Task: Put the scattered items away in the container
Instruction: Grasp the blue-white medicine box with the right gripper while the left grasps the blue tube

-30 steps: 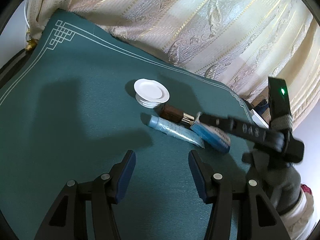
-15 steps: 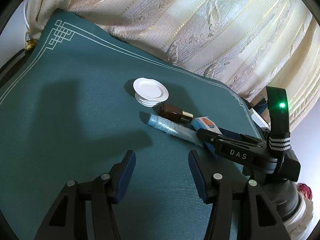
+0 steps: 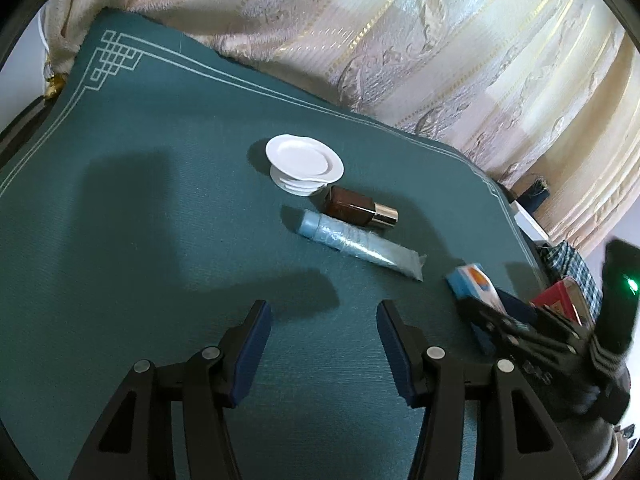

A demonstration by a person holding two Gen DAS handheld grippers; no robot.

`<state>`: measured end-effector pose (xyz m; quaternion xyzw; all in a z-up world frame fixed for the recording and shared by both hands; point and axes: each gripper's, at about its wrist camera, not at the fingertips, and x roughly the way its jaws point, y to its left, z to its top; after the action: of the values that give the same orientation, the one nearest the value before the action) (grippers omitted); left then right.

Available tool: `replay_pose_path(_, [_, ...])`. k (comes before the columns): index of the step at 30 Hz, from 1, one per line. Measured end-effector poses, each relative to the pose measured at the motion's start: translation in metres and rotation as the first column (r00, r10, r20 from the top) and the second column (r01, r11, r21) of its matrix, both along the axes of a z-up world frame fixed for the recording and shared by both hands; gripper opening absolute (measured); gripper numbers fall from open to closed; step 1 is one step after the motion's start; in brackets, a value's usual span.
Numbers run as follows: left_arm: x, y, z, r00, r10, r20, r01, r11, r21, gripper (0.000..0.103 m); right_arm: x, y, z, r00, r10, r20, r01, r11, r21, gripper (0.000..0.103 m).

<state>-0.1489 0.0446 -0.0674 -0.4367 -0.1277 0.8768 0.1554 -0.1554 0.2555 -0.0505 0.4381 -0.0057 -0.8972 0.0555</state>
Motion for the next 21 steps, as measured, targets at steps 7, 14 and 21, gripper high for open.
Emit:
replay_pose_path(7, [-0.019, 0.017, 0.009, 0.998, -0.060, -0.024, 0.058, 0.995, -0.087, 0.056, 0.004, 0.011, 0.002, 1.000, 0.000, -0.012, -0.001, 0.997, -0.080, 0.060])
replay_pose_path(14, [-0.066, 0.033, 0.021, 0.978, -0.195, -0.070, 0.181, 0.968, -0.172, 0.056, 0.008, 0.014, 0.002, 1.000, 0.009, -0.019, -0.011, 0.991, -0.133, 0.060])
replay_pose_path(21, [-0.063, 0.059, 0.012, 0.929, -0.367, -0.044, 0.357, 0.922, -0.151, 0.057, 0.008, 0.015, 0.001, 1.000, 0.013, -0.019, -0.016, 0.987, -0.160, 0.060])
